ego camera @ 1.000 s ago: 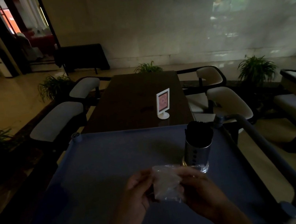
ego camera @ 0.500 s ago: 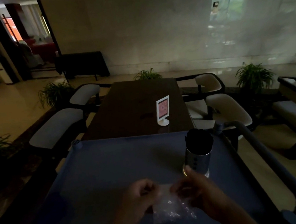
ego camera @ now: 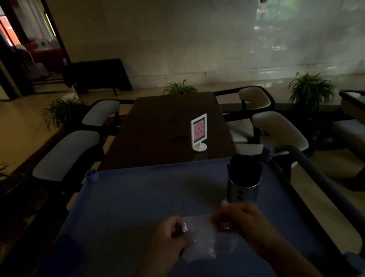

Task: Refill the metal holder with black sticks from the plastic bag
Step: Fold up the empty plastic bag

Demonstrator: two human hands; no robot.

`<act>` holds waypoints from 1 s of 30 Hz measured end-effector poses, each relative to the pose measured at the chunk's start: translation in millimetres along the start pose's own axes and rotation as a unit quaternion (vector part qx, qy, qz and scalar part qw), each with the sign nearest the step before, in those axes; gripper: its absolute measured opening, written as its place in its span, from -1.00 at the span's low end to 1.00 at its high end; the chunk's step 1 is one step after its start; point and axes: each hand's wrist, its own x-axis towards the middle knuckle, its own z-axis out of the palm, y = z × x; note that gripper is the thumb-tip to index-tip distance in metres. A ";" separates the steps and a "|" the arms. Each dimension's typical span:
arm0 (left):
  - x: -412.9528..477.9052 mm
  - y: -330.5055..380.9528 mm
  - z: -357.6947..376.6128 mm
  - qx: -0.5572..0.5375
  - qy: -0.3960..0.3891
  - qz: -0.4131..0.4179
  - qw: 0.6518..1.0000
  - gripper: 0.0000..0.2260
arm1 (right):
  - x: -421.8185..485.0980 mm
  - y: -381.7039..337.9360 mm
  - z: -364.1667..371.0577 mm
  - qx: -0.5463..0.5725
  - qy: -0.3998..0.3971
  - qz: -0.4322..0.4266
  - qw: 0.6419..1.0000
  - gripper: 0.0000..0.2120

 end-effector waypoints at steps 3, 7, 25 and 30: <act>2.7 3.2 -1.7 -0.094 0.056 -0.003 0.994 -0.89 | 3.0 1.3 0.8 0.231 0.062 0.064 0.969 -0.49; 6.9 3.8 -1.8 -0.201 0.106 -0.008 0.974 -0.81 | -8.8 14.3 21.8 0.290 0.038 0.129 0.948 -0.33; -7.4 -3.9 -2.2 -0.105 0.039 -0.046 0.993 -0.95 | -21.3 20.7 42.0 0.072 0.047 0.070 0.994 -0.92; -7.8 -10.9 -5.7 -0.071 0.029 -0.009 0.997 -0.86 | -26.8 24.5 41.2 0.059 0.012 0.070 0.996 -0.93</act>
